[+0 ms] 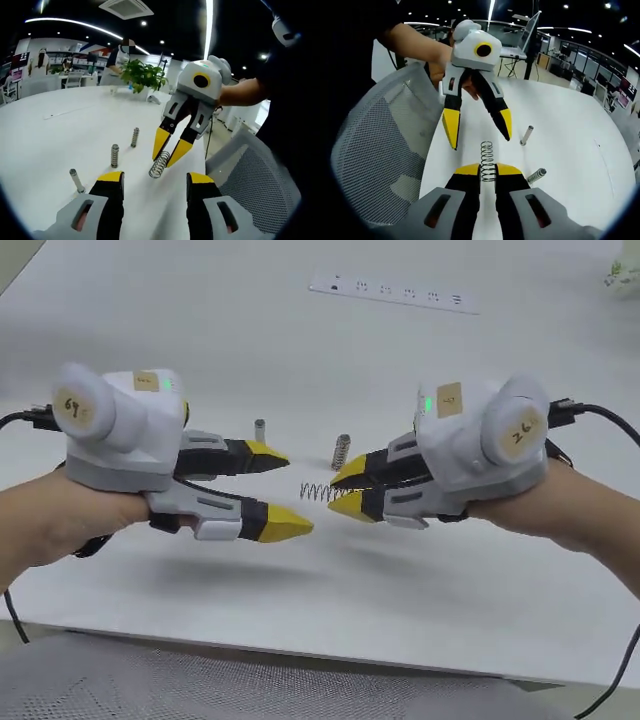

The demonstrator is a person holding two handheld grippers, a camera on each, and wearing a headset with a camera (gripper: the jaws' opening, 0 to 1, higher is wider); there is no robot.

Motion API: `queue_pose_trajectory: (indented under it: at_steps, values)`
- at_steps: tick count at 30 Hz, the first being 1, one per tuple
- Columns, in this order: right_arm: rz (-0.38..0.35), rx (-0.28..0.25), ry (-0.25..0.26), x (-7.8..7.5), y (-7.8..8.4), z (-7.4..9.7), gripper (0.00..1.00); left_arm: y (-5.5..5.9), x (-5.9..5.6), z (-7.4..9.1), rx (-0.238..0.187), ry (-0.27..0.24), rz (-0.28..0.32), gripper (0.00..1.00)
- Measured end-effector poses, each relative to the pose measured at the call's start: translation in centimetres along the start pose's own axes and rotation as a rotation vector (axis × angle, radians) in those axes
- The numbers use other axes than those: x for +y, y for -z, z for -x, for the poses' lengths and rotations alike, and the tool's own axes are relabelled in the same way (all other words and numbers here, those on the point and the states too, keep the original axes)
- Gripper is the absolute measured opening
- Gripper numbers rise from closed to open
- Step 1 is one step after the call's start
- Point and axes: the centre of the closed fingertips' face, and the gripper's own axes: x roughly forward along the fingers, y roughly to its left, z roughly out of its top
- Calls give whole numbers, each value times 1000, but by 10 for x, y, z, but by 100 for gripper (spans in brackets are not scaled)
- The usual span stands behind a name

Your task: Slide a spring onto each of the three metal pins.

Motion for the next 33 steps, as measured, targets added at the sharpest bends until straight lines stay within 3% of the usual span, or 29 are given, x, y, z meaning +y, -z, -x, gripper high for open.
queue_pose_trajectory:
  at_steps: [8,33]
  values:
    - [6,-6,-5,1,-1,5,8,-6,-5,-8,-13,28,-34,26]
    - [21,-2,-43,3,-5,12,8,-13,-16,-18,-22,70,-105,5]
